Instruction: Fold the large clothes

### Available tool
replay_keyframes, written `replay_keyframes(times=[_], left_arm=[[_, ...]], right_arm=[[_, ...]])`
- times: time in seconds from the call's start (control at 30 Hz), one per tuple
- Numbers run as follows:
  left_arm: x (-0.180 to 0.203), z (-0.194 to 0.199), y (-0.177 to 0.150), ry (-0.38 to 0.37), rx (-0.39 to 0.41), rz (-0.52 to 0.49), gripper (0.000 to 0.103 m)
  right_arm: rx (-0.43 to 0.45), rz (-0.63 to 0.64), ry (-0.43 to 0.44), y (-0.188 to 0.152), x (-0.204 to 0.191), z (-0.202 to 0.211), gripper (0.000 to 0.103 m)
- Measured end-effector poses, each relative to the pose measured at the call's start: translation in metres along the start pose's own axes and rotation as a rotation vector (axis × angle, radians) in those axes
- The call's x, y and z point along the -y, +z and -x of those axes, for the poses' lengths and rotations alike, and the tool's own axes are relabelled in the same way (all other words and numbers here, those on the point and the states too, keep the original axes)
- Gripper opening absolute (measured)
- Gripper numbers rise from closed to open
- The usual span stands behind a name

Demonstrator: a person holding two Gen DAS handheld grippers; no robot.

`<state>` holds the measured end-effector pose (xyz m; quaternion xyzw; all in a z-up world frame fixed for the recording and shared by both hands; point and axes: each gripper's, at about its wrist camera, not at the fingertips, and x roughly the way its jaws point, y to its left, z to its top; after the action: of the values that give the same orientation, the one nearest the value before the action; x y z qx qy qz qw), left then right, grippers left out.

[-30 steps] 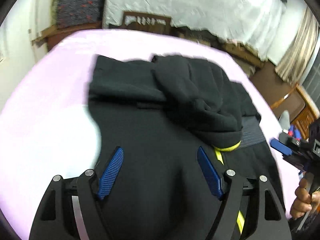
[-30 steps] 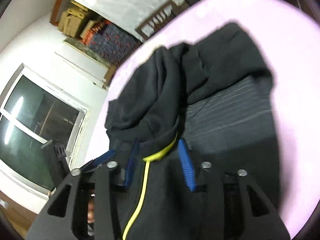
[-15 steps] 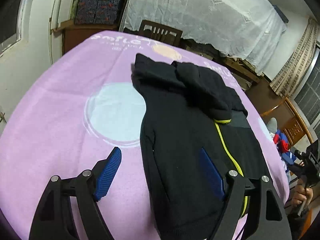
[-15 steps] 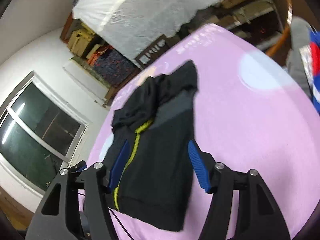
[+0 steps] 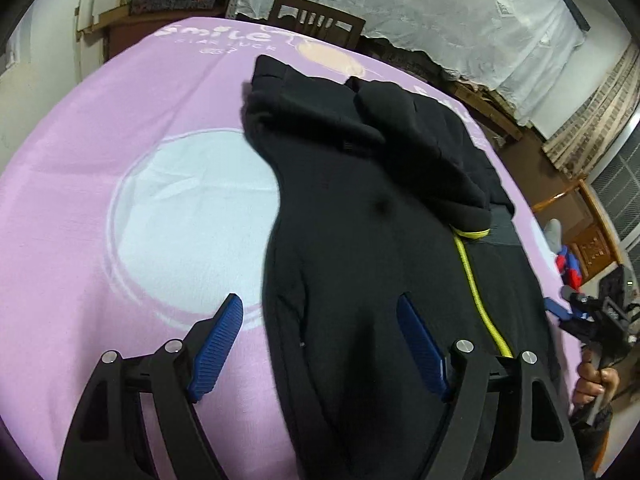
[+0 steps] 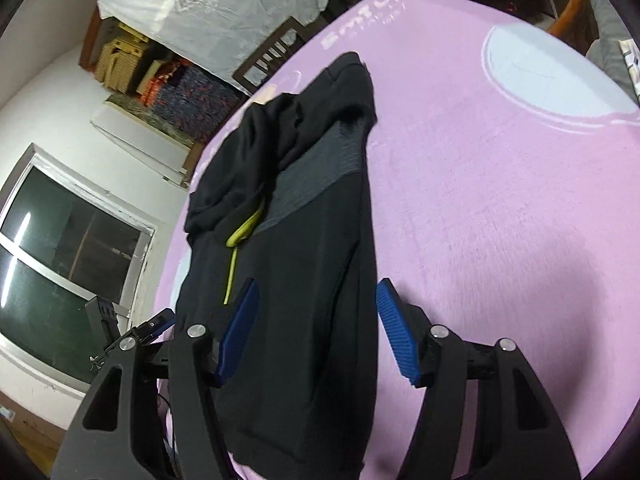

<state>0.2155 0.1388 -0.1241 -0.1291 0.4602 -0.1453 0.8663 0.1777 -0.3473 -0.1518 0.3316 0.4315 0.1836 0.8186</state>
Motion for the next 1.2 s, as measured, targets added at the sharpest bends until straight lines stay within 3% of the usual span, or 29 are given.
replay_keyframes(times=[0.17, 0.43, 0.6, 0.77, 0.9, 0.97, 1.03, 1.1, 1.2], left_arm=[[0.003, 0.0, -0.005, -0.05, -0.005, 0.001, 0.079], [0.014, 0.02, -0.042, -0.086, -0.017, -0.034, 0.079], [0.021, 0.035, -0.068, -0.126, -0.031, -0.045, 0.079], [0.026, 0.044, -0.093, -0.224, -0.056, -0.034, 0.079], [0.032, 0.043, -0.098, -0.24, -0.044, -0.054, 0.079], [0.032, 0.04, -0.096, -0.254, -0.044, -0.044, 0.077], [0.031, 0.039, -0.095, -0.259, -0.044, -0.039, 0.072], [0.032, 0.037, -0.094, -0.259, -0.044, -0.048, 0.07], [0.035, 0.038, -0.096, -0.244, -0.04, -0.079, 0.069]], right_arm=[[-0.034, -0.007, 0.007, 0.001, 0.003, -0.014, 0.061], [-0.056, -0.016, 0.054, -0.015, 0.006, -0.009, 0.059], [-0.075, -0.002, 0.071, -0.039, 0.004, 0.004, 0.059], [-0.112, 0.02, 0.09, -0.068, -0.003, 0.017, 0.059], [-0.121, 0.052, 0.102, -0.088, -0.009, 0.023, 0.059], [-0.107, 0.067, 0.084, -0.093, -0.011, 0.024, 0.053], [-0.11, 0.05, 0.083, -0.092, -0.008, 0.021, 0.036], [-0.119, 0.026, 0.088, -0.09, -0.005, 0.017, 0.028], [-0.126, 0.032, 0.092, -0.088, -0.006, 0.014, 0.027]])
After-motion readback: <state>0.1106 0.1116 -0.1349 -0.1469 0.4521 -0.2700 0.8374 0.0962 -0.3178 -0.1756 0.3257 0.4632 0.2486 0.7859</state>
